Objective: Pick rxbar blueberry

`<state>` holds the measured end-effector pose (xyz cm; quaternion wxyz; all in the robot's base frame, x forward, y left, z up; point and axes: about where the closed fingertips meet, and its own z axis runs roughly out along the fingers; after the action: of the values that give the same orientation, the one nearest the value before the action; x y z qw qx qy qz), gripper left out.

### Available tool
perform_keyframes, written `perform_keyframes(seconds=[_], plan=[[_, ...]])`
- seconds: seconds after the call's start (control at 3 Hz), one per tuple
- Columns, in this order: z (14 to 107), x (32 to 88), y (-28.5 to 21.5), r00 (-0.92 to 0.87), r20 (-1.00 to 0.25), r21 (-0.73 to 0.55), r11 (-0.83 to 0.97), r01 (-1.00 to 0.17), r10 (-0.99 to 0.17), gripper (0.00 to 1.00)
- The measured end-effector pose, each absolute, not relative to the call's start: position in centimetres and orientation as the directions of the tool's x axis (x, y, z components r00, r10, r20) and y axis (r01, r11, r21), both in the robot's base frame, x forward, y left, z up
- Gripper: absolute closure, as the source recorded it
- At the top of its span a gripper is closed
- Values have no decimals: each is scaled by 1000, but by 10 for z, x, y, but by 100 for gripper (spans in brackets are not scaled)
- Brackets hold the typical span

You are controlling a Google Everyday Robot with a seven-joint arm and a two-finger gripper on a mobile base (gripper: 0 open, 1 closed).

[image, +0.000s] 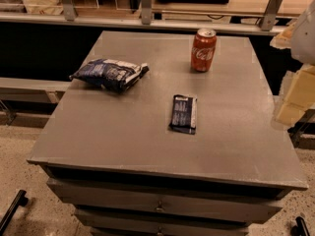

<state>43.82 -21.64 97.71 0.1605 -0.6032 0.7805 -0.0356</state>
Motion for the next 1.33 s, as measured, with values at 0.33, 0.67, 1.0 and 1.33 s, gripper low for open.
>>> perform_keyframes(seconds=[0.33,0.67,1.0,1.33], plan=[[977,438,-216,-221,-208,-249,270,-930,-953,0],[979,452,-210,-279,-219,-249,330,-911,-935,0],[961,485,-199,-391,-194,-239,430,-871,-900,0],[942,521,-190,-516,-104,-223,525,-821,-850,0]])
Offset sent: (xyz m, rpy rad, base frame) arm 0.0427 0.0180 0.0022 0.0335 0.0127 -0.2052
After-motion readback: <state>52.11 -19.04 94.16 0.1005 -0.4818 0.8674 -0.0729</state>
